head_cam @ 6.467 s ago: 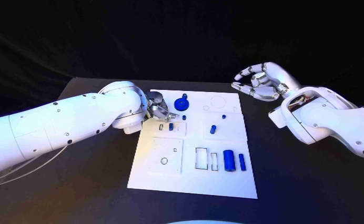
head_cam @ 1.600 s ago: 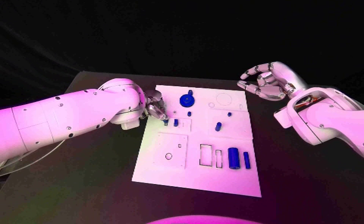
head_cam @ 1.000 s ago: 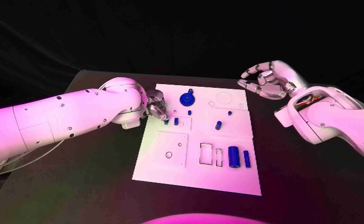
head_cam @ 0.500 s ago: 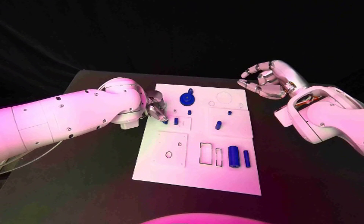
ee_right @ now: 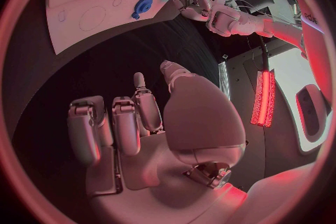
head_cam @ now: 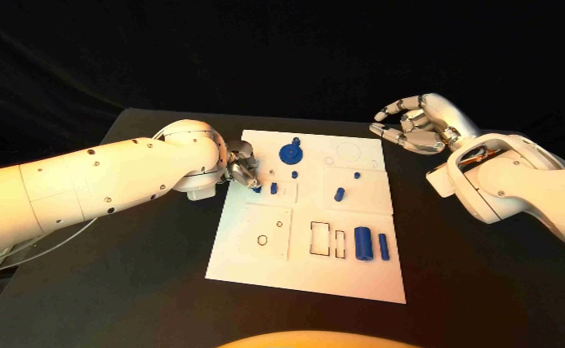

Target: Assemble the parts on the task board

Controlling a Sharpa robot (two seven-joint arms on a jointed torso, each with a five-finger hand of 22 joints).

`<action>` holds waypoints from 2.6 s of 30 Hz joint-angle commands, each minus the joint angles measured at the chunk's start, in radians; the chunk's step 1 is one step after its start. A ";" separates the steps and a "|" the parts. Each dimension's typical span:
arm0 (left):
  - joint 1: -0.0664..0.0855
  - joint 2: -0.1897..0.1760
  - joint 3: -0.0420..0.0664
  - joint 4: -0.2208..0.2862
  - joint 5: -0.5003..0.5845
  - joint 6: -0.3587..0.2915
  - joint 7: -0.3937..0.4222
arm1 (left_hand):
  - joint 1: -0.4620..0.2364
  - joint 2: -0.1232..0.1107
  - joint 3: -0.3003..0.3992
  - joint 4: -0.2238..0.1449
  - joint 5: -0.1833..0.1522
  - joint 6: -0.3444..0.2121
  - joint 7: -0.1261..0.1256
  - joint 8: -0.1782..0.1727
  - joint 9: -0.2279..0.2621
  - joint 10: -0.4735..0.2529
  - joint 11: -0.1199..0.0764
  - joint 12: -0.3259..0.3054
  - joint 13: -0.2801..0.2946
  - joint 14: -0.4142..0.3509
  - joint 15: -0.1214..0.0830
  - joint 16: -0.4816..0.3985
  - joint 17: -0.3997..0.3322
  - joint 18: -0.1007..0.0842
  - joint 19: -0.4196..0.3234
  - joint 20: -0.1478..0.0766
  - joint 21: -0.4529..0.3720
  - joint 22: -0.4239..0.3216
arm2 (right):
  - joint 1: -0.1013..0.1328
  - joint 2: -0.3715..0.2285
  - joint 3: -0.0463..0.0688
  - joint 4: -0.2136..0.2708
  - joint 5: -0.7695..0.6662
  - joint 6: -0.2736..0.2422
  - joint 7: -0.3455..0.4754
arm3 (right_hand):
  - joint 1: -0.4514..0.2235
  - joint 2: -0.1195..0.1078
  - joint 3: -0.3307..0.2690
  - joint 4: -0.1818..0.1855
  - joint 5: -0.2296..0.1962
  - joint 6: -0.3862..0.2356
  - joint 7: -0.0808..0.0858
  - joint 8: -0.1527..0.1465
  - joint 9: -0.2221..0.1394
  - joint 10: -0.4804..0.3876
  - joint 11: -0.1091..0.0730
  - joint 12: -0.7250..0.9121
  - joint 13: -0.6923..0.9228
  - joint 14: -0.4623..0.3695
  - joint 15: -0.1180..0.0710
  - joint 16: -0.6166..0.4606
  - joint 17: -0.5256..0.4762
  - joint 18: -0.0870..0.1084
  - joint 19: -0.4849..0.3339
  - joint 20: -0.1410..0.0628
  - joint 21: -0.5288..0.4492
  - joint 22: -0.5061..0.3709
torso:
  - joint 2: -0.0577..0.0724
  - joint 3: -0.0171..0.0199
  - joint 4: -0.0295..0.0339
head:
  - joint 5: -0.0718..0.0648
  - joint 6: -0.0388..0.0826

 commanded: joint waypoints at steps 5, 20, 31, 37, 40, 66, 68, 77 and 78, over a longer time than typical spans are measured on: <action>-0.003 0.002 -0.003 -0.001 -0.005 0.048 -0.025 | -0.018 -0.001 0.144 -0.138 0.006 0.021 -0.025 0.018 0.024 0.010 -0.006 0.007 0.003 0.106 -0.012 0.004 0.263 -0.007 0.010 0.000 0.006 0.064 | -0.001 -0.001 0.000 0.001 -0.004 0.008 0.007 | -0.001 0.009 -0.004 -0.002 0.003 0.003 -0.004 0.005 0.002 0.003 -0.004 0.000 0.056 0.087 -0.007 -0.006 0.196 -0.009 0.094 -0.007 -0.005 0.250 | 0.000 0.0005 -0.0008 | 0.000 -0.002; -0.003 0.008 -0.003 -0.003 -0.004 0.042 -0.037 | -0.053 -0.007 0.135 -0.126 0.000 0.025 -0.037 0.038 0.042 0.023 -0.015 0.016 0.013 0.106 -0.020 0.004 0.263 -0.009 0.017 -0.005 0.011 0.075 | -0.001 -0.002 0.000 0.002 -0.004 0.007 0.008 | -0.001 0.009 -0.004 -0.002 0.003 0.003 -0.004 0.005 0.002 0.003 -0.004 0.000 0.056 0.087 -0.007 -0.006 0.196 -0.009 0.094 -0.007 -0.005 0.250 | 0.000 0.0003 -0.0003 | -0.003 -0.001; -0.003 0.020 -0.003 -0.011 0.000 0.030 -0.040 | -0.090 -0.009 0.105 -0.100 -0.014 0.023 -0.047 0.043 0.049 0.029 -0.022 0.020 0.017 0.106 -0.026 0.004 0.263 -0.010 0.020 -0.010 0.012 0.080 | -0.001 -0.002 0.000 0.003 -0.004 0.007 0.008 | -0.002 0.009 -0.006 -0.002 0.007 0.004 -0.004 0.006 0.002 0.002 -0.005 -0.001 0.054 0.086 -0.007 -0.007 0.194 -0.009 0.093 -0.008 -0.007 0.249 | 0.000 0.0008 -0.0011 | -0.005 -0.004; -0.003 0.023 -0.003 -0.015 0.005 0.032 -0.043 | -0.114 -0.013 0.066 -0.076 -0.018 0.030 -0.052 0.041 0.048 0.030 -0.026 0.022 0.019 0.106 -0.030 0.004 0.263 -0.010 0.020 -0.013 0.011 0.079 | -0.001 -0.004 0.000 0.004 -0.004 0.007 0.008 | -0.002 0.009 -0.007 -0.002 0.007 0.004 -0.004 0.006 0.002 0.002 -0.005 -0.001 0.054 0.086 -0.007 -0.007 0.194 -0.009 0.093 -0.008 -0.007 0.249 | 0.000 0.0009 -0.0006 | -0.005 -0.005; -0.003 0.024 -0.003 -0.018 0.007 0.034 -0.044 | -0.125 -0.014 0.043 -0.062 -0.019 0.034 -0.053 0.038 0.047 0.030 -0.028 0.023 0.021 0.106 -0.031 0.004 0.263 -0.010 0.020 -0.015 0.011 0.080 | -0.001 -0.004 0.000 0.004 -0.004 0.007 0.008 | -0.002 0.009 -0.007 -0.002 0.007 0.004 -0.004 0.006 0.002 0.002 -0.005 -0.001 0.055 0.086 -0.007 -0.007 0.194 -0.008 0.092 -0.008 -0.008 0.249 | 0.000 0.0008 -0.0007 | -0.006 -0.005; -0.003 0.027 -0.003 -0.040 0.003 0.047 -0.052 | -0.146 -0.010 -0.182 0.040 -0.024 0.057 -0.053 0.019 0.037 0.028 -0.027 0.028 0.027 0.106 -0.032 0.004 0.263 -0.010 0.021 -0.018 0.008 0.080 | -0.001 -0.004 0.000 0.003 -0.002 0.005 0.010 | -0.002 0.006 -0.009 -0.002 0.007 0.002 -0.004 0.006 0.002 -0.003 -0.005 -0.007 0.049 0.082 -0.007 -0.012 0.178 -0.004 0.083 -0.008 -0.021 0.239 | 0.000 0.0004 -0.0007 | -0.007 -0.006; -0.003 0.026 -0.003 -0.041 0.003 0.047 -0.052 | -0.145 -0.010 -0.189 0.044 -0.024 0.057 -0.053 0.018 0.037 0.027 -0.027 0.028 0.027 0.106 -0.032 0.004 0.263 -0.010 0.021 -0.018 0.008 0.080 | -0.001 -0.005 0.000 0.003 -0.002 0.005 0.010 | -0.002 0.006 -0.009 -0.002 0.007 0.002 -0.004 0.006 0.002 -0.003 -0.005 -0.007 0.049 0.082 -0.007 -0.012 0.178 -0.004 0.083 -0.008 -0.021 0.239 | 0.000 0.0004 -0.0011 | -0.007 -0.007; -0.003 0.023 -0.003 -0.041 0.003 0.038 -0.052 | -0.143 -0.013 -0.240 0.075 -0.023 0.059 -0.051 0.014 0.036 0.028 -0.026 0.029 0.029 0.106 -0.031 0.004 0.263 -0.010 0.021 -0.017 0.008 0.080 | -0.001 -0.006 0.000 0.004 -0.002 0.004 0.010 | -0.003 0.006 -0.010 -0.002 0.007 0.002 -0.004 0.006 0.002 -0.004 -0.005 -0.007 0.048 0.082 -0.007 -0.013 0.177 -0.004 0.082 -0.008 -0.022 0.238 | 0.000 0.0000 -0.0009 | -0.008 -0.007; -0.003 0.023 -0.002 -0.040 0.003 0.034 -0.052 | -0.143 -0.014 -0.248 0.080 -0.023 0.060 -0.051 0.014 0.036 0.028 -0.026 0.029 0.028 0.106 -0.031 0.004 0.263 -0.010 0.021 -0.017 0.007 0.080 | -0.001 -0.006 0.000 0.004 -0.002 0.004 0.010 | -0.003 0.006 -0.010 -0.002 0.007 0.002 -0.004 0.006 0.002 -0.004 -0.005 -0.007 0.048 0.082 -0.007 -0.013 0.177 -0.004 0.082 -0.008 -0.022 0.238 | 0.000 0.0001 -0.0010 | -0.008 -0.007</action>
